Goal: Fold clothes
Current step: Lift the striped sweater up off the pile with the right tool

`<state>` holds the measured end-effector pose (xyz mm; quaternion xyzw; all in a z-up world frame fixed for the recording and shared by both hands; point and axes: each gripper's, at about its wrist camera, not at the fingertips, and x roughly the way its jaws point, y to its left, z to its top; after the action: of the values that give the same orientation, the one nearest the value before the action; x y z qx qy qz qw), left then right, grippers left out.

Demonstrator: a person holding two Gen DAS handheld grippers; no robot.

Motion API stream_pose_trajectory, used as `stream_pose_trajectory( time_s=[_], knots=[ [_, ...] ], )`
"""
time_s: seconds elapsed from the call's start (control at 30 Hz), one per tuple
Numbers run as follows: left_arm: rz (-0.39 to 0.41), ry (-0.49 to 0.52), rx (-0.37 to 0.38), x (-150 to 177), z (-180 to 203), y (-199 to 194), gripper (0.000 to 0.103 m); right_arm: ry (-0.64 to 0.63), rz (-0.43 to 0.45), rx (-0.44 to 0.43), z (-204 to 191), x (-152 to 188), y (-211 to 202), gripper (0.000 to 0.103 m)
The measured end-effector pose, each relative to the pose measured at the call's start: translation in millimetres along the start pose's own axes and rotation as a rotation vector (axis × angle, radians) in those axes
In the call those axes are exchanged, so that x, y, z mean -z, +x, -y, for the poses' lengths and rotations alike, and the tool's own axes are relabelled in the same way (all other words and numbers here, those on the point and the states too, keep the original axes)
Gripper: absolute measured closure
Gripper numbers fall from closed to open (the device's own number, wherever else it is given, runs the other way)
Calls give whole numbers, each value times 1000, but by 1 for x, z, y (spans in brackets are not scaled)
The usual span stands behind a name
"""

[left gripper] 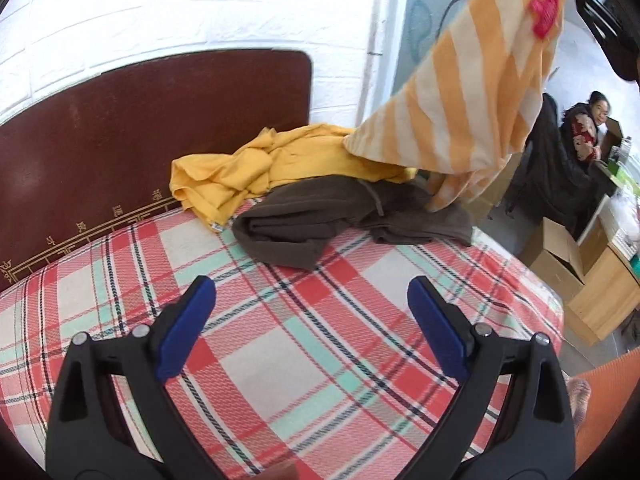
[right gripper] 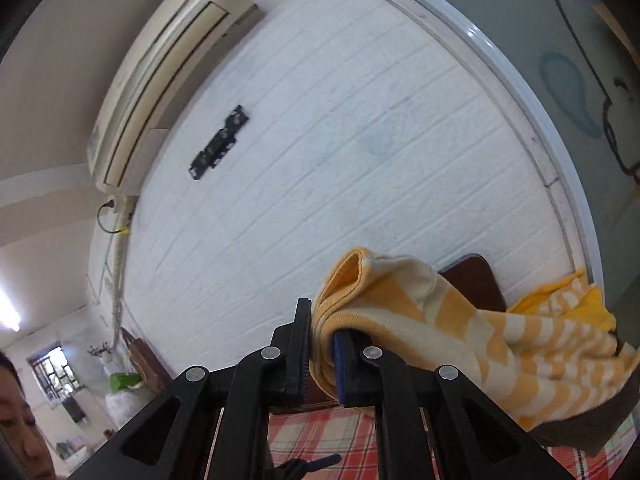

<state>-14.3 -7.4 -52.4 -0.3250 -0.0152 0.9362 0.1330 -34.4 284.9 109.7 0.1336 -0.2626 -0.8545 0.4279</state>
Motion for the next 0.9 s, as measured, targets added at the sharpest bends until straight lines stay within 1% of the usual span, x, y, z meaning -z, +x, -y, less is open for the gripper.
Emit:
stream_pose_trajectory(
  time_s=[0.03, 0.13, 0.17, 0.27, 0.37, 0.43, 0.53, 0.63, 0.67, 0.73, 0.8, 0.9],
  knots=[
    [14, 5, 18, 2, 3, -8, 6, -16, -7, -11, -14, -2, -1, 94],
    [90, 54, 77, 12, 13, -41, 6, -53, -46, -51, -57, 0, 0, 94],
    [115, 75, 80, 16, 15, -52, 6, -62, -62, -66, -70, 2, 3, 94],
    [197, 112, 116, 30, 12, -88, 6, -93, -109, -122, -107, 14, 9, 94],
    [256, 106, 144, 41, 4, -111, 6, -103, -144, -190, -138, 31, 16, 94],
    [267, 99, 175, 48, -2, -120, 6, -112, -162, -227, -157, 41, 22, 94],
    [271, 99, 180, 54, -14, -126, 6, -116, -175, -285, -180, 53, 25, 94],
    [236, 17, 268, 60, -40, -130, 6, -116, -157, -311, -194, 63, 17, 94],
    [230, 0, 283, 64, -47, -134, 6, -110, -149, -317, -196, 65, 13, 94],
    [232, 13, 320, 72, -57, -148, 6, -98, -140, -333, -200, 68, 4, 94],
    [245, 29, 347, 79, -64, -163, 6, -115, -140, -343, -209, 70, -3, 94],
    [280, 107, 330, 82, -56, -181, 6, -153, -138, -352, -227, 73, -8, 94]
  ],
)
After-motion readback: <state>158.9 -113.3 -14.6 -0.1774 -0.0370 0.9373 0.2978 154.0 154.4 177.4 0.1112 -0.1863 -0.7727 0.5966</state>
